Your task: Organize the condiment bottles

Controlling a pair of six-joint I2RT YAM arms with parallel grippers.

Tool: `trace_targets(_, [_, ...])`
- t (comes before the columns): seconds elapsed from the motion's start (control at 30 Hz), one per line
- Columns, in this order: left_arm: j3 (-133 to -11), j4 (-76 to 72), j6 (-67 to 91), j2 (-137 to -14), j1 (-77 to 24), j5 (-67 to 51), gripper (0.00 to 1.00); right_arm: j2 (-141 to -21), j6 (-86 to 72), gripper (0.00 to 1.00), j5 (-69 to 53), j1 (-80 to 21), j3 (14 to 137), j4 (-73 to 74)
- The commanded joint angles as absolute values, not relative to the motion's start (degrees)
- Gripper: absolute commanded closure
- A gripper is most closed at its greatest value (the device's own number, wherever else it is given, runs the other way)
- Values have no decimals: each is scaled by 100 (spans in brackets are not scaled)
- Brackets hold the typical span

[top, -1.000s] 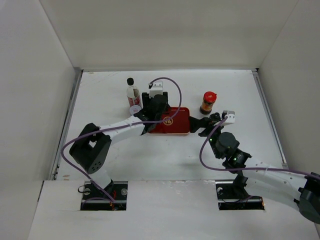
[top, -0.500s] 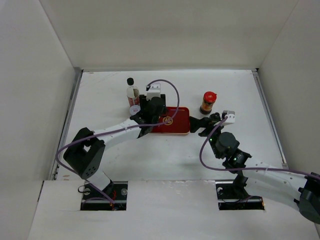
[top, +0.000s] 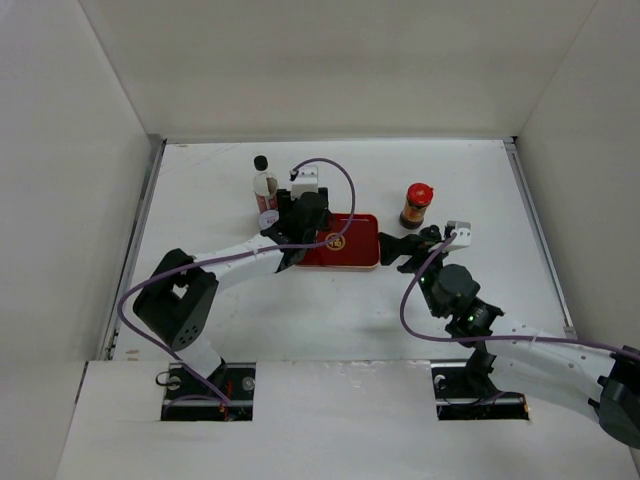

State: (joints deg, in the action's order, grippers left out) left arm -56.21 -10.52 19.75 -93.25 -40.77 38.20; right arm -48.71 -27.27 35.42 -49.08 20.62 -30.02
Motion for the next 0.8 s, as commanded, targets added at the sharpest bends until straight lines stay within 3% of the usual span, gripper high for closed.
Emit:
trace_targets(0.0, [-5766, -1652, 1960, -9255, -4038, 3841, 58, -4816, -2786, 5, 3445, -4865, 2074, -3138])
trace_targets(0.13, [-5774, -1687, 1942, -9281, -4030, 3841, 54, -4799, -2769, 5, 3463, -4865, 2074, -3129])
trace_targets(0.5, [-5625, -1635, 1942, -8975, -4108, 3955, 13, -4702, -2777, 4, 3481, -4865, 2039, -3129])
trace_targets(0.63, [-5494, -1635, 1925, -8343, -4240, 3981, 11, -4755, -2751, 4, 3489, -4865, 2065, -3129])
trace_targets(0.77, [-4994, -1652, 1960, -7447, -4328, 4043, 17, -4755, -2751, 3, 3489, -4865, 2057, -3129])
